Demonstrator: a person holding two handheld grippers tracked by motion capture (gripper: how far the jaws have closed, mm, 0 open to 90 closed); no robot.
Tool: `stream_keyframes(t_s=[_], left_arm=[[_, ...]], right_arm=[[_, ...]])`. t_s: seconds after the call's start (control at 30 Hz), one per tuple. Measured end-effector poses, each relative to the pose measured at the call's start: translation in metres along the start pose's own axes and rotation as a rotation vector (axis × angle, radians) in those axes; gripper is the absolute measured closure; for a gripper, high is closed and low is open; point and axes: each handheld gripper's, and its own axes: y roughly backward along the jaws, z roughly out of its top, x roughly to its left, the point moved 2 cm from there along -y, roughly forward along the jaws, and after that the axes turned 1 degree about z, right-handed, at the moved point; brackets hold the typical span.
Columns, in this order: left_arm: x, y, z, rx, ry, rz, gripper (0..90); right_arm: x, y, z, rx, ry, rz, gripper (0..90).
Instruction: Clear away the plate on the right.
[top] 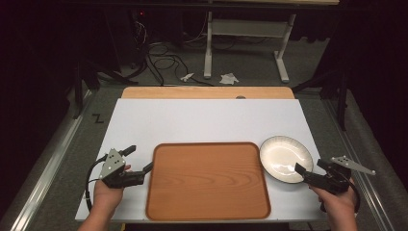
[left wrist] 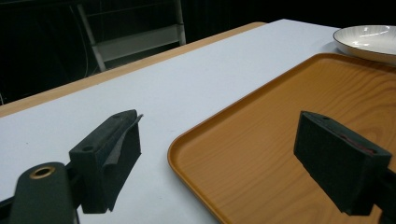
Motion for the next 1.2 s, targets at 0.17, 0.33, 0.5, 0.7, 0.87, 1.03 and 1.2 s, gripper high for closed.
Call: stream_keyframes(t_s=[0.17, 0.33, 0.5, 0.7, 0.87, 1.03, 1.2], left_arm=[[0.0, -0.002, 0.0, 0.009, -0.002, 0.003, 15.4], [-0.002, -0.006, 0.0, 0.03, 0.005, -0.024, 15.4], [-0.003, -0.007, 0.0, 0.019, 0.01, -0.03, 15.4], [-0.005, -0.008, 0.0, 0.009, -0.002, -0.043, 15.4], [-0.005, -0.007, 0.001, 0.001, -0.003, -0.048, 15.4], [-0.006, -0.008, 0.001, 0.002, -0.007, -0.055, 15.4], [-0.007, -0.009, 0.001, 0.002, -0.011, -0.059, 15.4]], right_arm=[[-0.006, 0.003, -0.005, 0.017, -0.038, -0.005, 0.3], [-0.009, 0.003, -0.009, 0.029, -0.075, -0.002, 0.4], [-0.011, 0.003, -0.011, 0.04, -0.095, -0.005, 0.4], [-0.013, 0.003, -0.013, 0.044, -0.146, 0.016, 1.4], [-0.015, 0.001, -0.016, 0.066, -0.196, 0.025, 3.1], [-0.019, 0.002, -0.017, 0.062, -0.241, 0.046, 5.4], [-0.021, 0.001, -0.02, 0.077, -0.287, 0.052, 8.6]])
